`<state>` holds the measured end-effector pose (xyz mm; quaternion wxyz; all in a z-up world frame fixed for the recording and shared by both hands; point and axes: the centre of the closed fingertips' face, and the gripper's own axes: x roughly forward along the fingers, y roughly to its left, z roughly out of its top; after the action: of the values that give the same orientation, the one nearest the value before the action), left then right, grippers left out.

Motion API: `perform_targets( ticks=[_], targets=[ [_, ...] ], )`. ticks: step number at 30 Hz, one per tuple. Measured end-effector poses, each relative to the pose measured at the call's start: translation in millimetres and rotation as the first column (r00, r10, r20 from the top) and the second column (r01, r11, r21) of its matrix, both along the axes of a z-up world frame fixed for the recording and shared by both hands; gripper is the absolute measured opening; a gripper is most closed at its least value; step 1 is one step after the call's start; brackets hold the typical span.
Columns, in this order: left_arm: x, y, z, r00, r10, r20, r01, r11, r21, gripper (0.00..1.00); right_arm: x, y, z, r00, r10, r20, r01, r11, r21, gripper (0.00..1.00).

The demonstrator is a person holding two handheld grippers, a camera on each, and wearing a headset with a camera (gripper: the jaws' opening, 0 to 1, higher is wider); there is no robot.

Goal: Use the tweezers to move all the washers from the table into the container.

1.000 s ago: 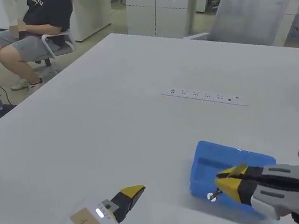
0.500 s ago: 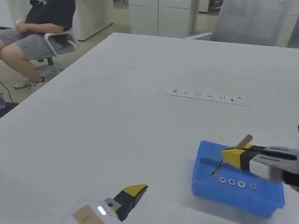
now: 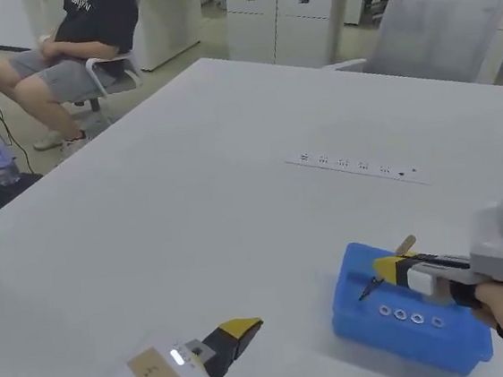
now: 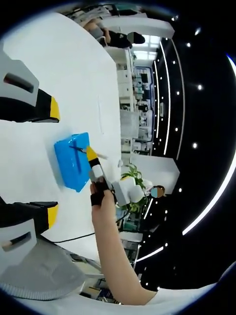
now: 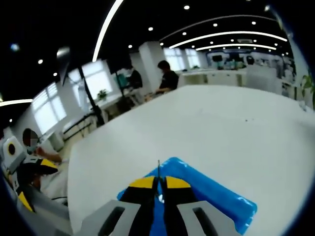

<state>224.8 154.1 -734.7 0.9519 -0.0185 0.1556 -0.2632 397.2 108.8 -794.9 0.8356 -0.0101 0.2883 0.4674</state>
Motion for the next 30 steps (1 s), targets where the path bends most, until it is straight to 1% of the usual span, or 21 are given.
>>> perform_targets(
  ticks=[1, 2, 3, 4, 5, 7, 9, 10, 11, 12, 13, 14, 16, 17, 20, 22, 23, 24, 26, 28, 30],
  targets=[
    [-0.5, -0.7, 0.9, 1.0, -0.004, -0.006, 0.004, 1.0, -0.017, 0.63, 0.2, -0.6, -1.4, 1.0, 0.003, 0.003, -0.003, 1.0, -0.011, 0.02],
    [-0.6, -1.2, 3.1, 1.0, -0.002, -0.009, 0.002, 0.999, -0.045, 0.62, 0.4, -1.5, -2.7, 1.0, 0.011, 0.011, -0.01, 1.0, -0.026, 0.02],
    [0.0, -1.4, 6.6, 1.0, 0.0, 0.001, 0.0, 0.998, -0.07, 0.6, 0.6, -2.0, -3.1, 1.0, 0.011, 0.013, -0.01, 1.0, -0.03, 0.02],
    [0.1, -1.7, 10.3, 1.0, -0.003, 0.003, 0.003, 0.995, -0.098, 0.6, -0.1, -1.9, -2.7, 1.0, 0.01, 0.013, -0.009, 0.999, -0.031, 0.02],
    [0.5, -1.0, 10.9, 1.0, 0.0, -0.005, -0.001, 0.994, -0.112, 0.6, -0.4, -2.1, -3.2, 1.0, 0.012, 0.014, -0.011, 0.999, -0.034, 0.02],
    [1.9, 1.8, 10.3, 1.0, 0.002, -0.017, -0.004, 0.993, -0.122, 0.6, -0.1, -2.6, -5.8, 1.0, 0.022, 0.022, -0.021, 0.999, -0.048, 0.02],
    [2.2, 0.8, 11.9, 1.0, -0.007, -0.031, 0.002, 0.988, -0.154, 0.6, -1.5, -2.1, -5.7, 0.999, 0.036, 0.029, -0.034, 0.998, -0.054, 0.03],
    [2.8, 0.5, 13.0, 0.999, -0.014, -0.033, 0.008, 0.987, -0.161, 0.59, -2.9, -1.7, -5.5, 0.998, 0.047, 0.038, -0.044, 0.997, -0.059, 0.03],
    [3.1, -0.1, 13.2, 0.999, -0.027, -0.03, 0.022, 0.989, -0.146, 0.59, -5.2, -1.3, -4.2, 0.998, 0.054, 0.043, -0.051, 0.997, -0.059, 0.03],
    [4.1, 0.4, 12.9, 0.999, -0.039, -0.032, 0.035, 0.993, -0.112, 0.58, -8.1, -1.5, -2.5, 0.997, 0.06, 0.05, -0.056, 0.996, -0.063, 0.03],
    [4.6, 0.4, 13.2, 0.999, -0.044, -0.031, 0.04, 0.994, -0.102, 0.57, -9.9, -1.7, -0.4, 0.996, 0.066, 0.058, -0.062, 0.996, -0.063, 0.03],
    [6.9, -0.5, 18.3, 0.998, -0.065, -0.024, 0.063, 0.994, -0.094, 0.56, -11.3, -1.7, 1.7, 0.995, 0.073, 0.067, -0.069, 0.996, -0.063, 0.03],
    [9.5, -0.7, 26.2, 0.996, -0.085, -0.011, 0.083, 0.992, -0.099, 0.52, -14.1, -3.3, 8.3, 0.991, 0.094, 0.097, -0.088, 0.994, -0.063, 0.03],
    [12.1, -1.2, 32.7, 0.995, -0.1, -0.003, 0.099, 0.989, -0.107, 0.5, -16.6, -3.8, 11.9, 0.988, 0.105, 0.112, -0.098, 0.993, -0.065, 0.03],
    [17.5, -4.4, 45.4, 0.989, -0.146, 0.006, 0.146, 0.982, -0.117, 0.45, -32.1, -5.9, 28.6, 0.973, 0.159, 0.166, -0.15, 0.986, -0.069, 0.03],
    [20.0, -7.1, 52.1, 0.985, -0.174, 0.012, 0.174, 0.978, -0.115, 0.41, -41.0, -10.7, 37.3, 0.962, 0.187, 0.198, -0.174, 0.981, -0.083, 0.03],
    [21.3, -8.2, 54.9, 0.983, -0.184, 0.012, 0.184, 0.977, -0.111, 0.39, -42.7, -12.0, 39.0, 0.96, 0.19, 0.204, -0.175, 0.981, -0.086, 0.03],
    [23.0, -10.8, 58.7, 0.979, -0.204, 0.016, 0.204, 0.974, -0.101, 0.37, -47.9, -15.2, 43.7, 0.957, 0.198, 0.211, -0.183, 0.979, -0.088, 0.03],
    [25.9, -15.1, 62.0, 0.973, -0.232, 0.011, 0.232, 0.97, -0.075, 0.34, -56.5, -21.3, 50.8, 0.952, 0.208, 0.226, -0.191, 0.977, -0.095, 0.03],
    [26.3, -22.2, 65.1, 0.961, -0.277, 0.012, 0.277, 0.96, -0.045, 0.33, -66.6, -27.0, 56.6, 0.946, 0.222, 0.235, -0.203, 0.974, -0.102, 0.03],
    [27.0, -30.1, 68.2, 0.951, -0.31, 0.009, 0.31, 0.95, -0.029, 0.31, -77.1, -32.1, 61.1, 0.941, 0.239, 0.239, -0.221, 0.97, -0.1, 0.03]
  ],
)
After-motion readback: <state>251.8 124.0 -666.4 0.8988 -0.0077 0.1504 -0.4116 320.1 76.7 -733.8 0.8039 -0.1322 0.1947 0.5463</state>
